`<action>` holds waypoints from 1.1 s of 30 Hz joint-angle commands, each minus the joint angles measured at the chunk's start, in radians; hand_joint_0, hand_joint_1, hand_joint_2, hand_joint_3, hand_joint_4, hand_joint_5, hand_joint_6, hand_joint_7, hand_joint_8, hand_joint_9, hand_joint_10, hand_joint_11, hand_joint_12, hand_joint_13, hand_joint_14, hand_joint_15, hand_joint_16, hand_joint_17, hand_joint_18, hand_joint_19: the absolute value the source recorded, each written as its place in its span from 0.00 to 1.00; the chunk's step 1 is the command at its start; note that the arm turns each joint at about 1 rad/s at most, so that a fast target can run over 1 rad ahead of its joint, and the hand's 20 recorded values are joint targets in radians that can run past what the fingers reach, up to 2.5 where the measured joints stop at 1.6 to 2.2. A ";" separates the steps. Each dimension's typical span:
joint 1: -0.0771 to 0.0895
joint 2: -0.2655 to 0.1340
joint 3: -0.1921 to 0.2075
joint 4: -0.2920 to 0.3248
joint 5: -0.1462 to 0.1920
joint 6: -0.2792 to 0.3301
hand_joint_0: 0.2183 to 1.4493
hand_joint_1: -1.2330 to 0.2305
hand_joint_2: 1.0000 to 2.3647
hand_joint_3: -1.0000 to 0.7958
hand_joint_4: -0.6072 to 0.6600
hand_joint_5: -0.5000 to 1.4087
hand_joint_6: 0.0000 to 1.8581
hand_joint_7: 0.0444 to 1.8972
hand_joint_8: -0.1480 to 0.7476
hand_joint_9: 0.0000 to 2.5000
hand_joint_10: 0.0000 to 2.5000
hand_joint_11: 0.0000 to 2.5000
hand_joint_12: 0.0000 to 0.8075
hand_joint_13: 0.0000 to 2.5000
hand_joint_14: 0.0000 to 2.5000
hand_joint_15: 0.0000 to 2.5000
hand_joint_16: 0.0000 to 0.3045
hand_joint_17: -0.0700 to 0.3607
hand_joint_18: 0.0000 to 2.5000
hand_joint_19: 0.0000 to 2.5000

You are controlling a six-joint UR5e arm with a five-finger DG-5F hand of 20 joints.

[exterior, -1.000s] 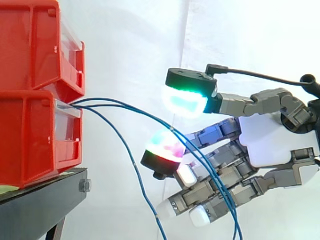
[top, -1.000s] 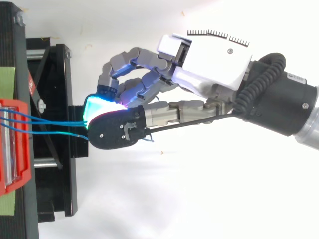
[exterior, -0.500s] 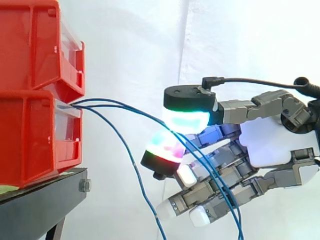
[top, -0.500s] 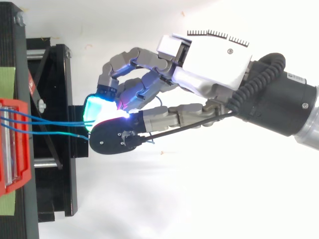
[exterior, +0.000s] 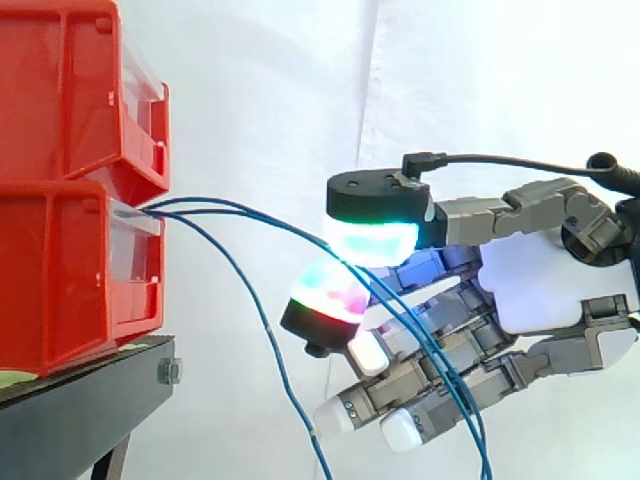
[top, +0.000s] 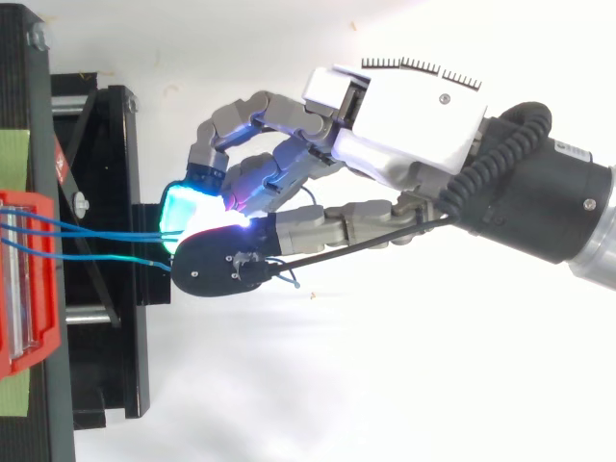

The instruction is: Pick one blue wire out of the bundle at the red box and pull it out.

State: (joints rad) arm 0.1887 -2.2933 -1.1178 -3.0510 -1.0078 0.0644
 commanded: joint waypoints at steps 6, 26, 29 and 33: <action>0.000 0.000 0.032 -0.022 -0.018 0.000 0.34 0.29 0.01 0.46 0.55 0.16 0.48 0.53 0.54 0.35 0.01 0.28 0.52 0.26 0.00 0.11 0.17 0.43 0.27 0.17; 0.000 0.000 0.059 -0.083 -0.026 -0.003 0.28 0.35 0.01 0.45 0.63 0.17 0.46 0.54 0.52 0.35 0.00 0.21 0.51 0.27 0.00 0.11 0.17 0.43 0.27 0.19; 0.000 0.000 0.061 -0.083 -0.026 -0.003 0.27 0.38 0.01 0.46 0.60 0.18 0.45 0.58 0.51 0.36 0.01 0.19 0.50 0.27 0.00 0.11 0.17 0.43 0.28 0.19; 0.000 0.000 0.059 -0.084 -0.026 -0.001 0.30 0.36 0.01 0.50 0.55 0.18 0.46 0.57 0.54 0.37 0.00 0.19 0.53 0.29 0.00 0.12 0.19 0.46 0.30 0.18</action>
State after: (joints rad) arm 0.1887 -2.2933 -1.0579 -3.1353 -1.0339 0.0624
